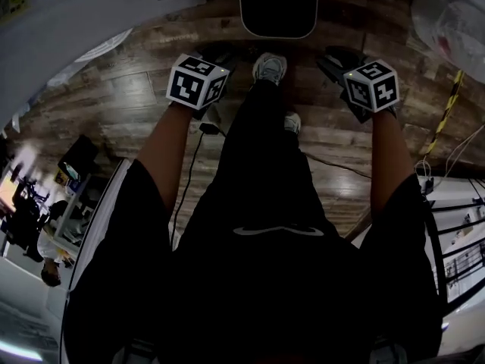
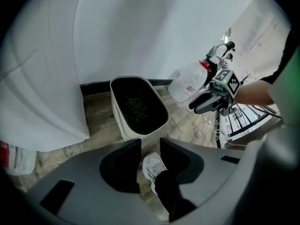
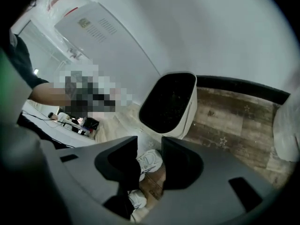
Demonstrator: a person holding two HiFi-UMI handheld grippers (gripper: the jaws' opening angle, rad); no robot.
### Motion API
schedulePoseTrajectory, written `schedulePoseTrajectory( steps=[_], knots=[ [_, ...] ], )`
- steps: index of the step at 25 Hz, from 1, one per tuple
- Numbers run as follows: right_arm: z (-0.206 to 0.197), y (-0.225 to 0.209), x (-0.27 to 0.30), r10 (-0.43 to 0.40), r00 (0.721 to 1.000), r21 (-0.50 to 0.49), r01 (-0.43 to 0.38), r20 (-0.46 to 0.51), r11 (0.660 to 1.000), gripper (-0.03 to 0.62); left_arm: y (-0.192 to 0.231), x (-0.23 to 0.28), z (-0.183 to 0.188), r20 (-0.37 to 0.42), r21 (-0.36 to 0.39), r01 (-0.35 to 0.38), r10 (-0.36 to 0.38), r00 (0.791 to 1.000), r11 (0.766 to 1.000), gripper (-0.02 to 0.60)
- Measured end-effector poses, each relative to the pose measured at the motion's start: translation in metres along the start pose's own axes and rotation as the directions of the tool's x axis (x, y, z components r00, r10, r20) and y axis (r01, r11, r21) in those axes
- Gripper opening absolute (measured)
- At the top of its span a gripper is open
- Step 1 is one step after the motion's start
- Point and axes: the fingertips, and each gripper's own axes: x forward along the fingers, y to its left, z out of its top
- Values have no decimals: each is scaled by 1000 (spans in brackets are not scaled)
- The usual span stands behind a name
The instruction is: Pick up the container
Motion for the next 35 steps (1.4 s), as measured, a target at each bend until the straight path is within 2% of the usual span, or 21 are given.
schedulePoseTrajectory(
  steps=[2, 5, 10, 15, 21, 26, 30, 32, 35],
  knots=[
    [-8, -23, 16, -28, 1000, 20, 28, -7, 999, 152, 16, 20, -8, 4, -18, -4, 4, 1000, 1000, 137],
    [-18, -59, 37, -73, 997, 63, 74, -15, 995, 152, 39, 49, -17, 12, -47, -4, 5, 1000, 999, 150],
    [-31, -96, 78, -81, 996, 104, 84, -26, 991, 152, 78, 93, -32, 20, -75, -9, 11, 1000, 997, 155],
    [-41, -107, 117, -42, 998, 103, 47, -52, 994, 158, 100, 122, -37, 22, -112, -6, 9, 1000, 994, 155],
    [-37, -126, 146, -30, 998, 96, 34, -48, 995, 158, 112, 153, -37, 4, -79, -1, 1, 1000, 997, 155],
    [-31, -134, 155, -23, 999, 88, 26, -40, 996, 163, 116, 165, -28, 39, -59, 12, -9, 999, 998, 155],
    [-36, -135, 163, -18, 997, 78, 23, -69, 997, 163, 117, 172, -27, 47, -62, 38, -35, 998, 997, 155],
    [-38, -138, 167, -21, 996, 69, 28, -88, 997, 163, 119, 175, -26, 33, -59, 28, -26, 999, 998, 153],
    [-40, -141, 172, -25, 995, 106, 34, -93, 994, 158, 119, 178, -29, 9, -78, 10, -9, 1000, 997, 150]
  ],
)
